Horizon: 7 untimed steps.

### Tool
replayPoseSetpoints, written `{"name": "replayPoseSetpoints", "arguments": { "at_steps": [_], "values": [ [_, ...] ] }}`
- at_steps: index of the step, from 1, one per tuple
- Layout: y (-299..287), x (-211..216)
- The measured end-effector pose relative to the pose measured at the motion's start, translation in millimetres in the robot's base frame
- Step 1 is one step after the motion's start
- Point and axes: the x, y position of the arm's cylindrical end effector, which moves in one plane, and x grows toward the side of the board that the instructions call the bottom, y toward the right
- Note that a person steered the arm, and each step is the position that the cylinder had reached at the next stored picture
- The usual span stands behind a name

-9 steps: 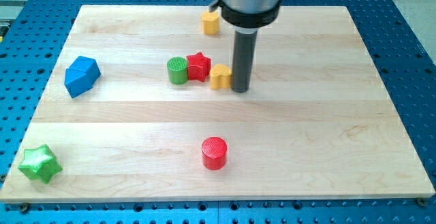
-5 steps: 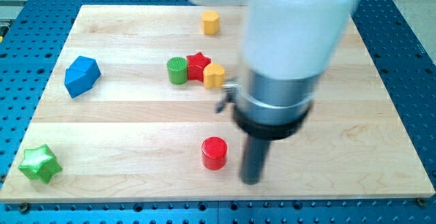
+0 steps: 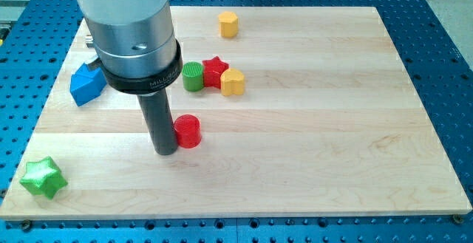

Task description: Place the red circle below the red star

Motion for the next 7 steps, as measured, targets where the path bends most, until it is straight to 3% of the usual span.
{"name": "replayPoseSetpoints", "arguments": {
  "at_steps": [1, 2, 4, 5, 7],
  "values": [
    [15.7, 15.3],
    [19.6, -53.7],
    [49.9, -30.8],
    [37.5, -68.3],
    [35.4, -47.8]
  ]
}}
